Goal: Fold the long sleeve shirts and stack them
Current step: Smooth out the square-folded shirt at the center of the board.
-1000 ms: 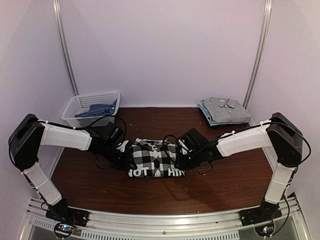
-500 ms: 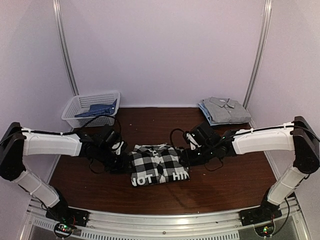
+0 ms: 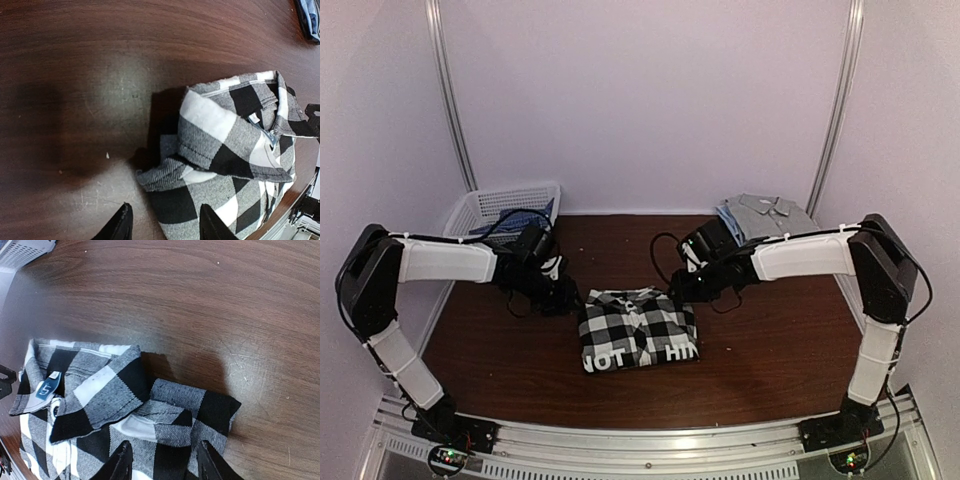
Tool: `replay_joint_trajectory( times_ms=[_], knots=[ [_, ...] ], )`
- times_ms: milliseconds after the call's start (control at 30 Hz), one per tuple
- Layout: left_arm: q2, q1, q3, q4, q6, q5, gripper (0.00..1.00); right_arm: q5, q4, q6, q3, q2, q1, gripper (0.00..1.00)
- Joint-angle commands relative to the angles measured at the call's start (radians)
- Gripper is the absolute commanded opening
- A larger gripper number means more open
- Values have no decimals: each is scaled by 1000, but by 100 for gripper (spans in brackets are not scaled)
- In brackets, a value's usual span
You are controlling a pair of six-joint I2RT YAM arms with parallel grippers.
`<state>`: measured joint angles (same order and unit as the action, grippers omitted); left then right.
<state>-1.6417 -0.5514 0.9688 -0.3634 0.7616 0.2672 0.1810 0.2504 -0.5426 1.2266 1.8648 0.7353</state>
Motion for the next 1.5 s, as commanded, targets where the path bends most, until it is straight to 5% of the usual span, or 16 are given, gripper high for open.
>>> replay_joint_trajectory(
  times_ms=[0,300,633,800,1167,1467],
  knots=[
    [-61,5,50,62,-44,54,46,21,-2,21,49,44,-3,46],
    [-139,5,83,82,-53,72,41,50,-20,20,56,93,-2,45],
    [-139,-5,127,70,-71,90,0,43,-4,29,65,57,-3,15],
    [-126,-31,177,30,-87,79,0,18,20,27,64,3,-3,0],
    [-134,-73,278,-31,-107,47,0,-61,51,14,-45,-146,-2,0],
    [-285,-72,341,-29,-144,2,0,-81,-18,-4,-163,-98,-38,0]
  ],
)
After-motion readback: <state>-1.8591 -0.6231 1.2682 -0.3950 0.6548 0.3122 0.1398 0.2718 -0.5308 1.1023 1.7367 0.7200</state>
